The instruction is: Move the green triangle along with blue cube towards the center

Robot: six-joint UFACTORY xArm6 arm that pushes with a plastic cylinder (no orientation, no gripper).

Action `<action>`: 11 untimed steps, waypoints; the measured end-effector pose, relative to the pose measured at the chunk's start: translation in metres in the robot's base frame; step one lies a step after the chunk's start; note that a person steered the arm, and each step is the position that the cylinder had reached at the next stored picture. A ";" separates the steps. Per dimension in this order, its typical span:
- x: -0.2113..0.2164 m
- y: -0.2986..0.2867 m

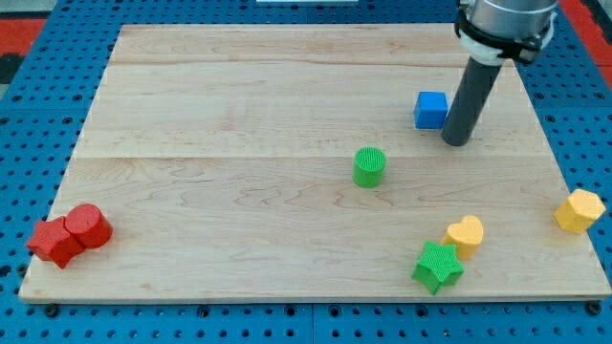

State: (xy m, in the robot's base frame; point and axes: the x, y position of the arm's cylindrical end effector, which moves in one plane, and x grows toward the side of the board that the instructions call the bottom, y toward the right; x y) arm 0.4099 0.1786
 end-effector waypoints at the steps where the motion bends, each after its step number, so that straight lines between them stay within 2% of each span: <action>1: 0.002 -0.003; 2: 0.026 -0.003; 4: 0.036 -0.003; 5: 0.057 -0.007; 6: 0.058 -0.032; 7: 0.076 -0.020; 9: 0.088 -0.031; 11: 0.080 -0.020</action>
State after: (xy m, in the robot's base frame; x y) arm 0.4899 0.1590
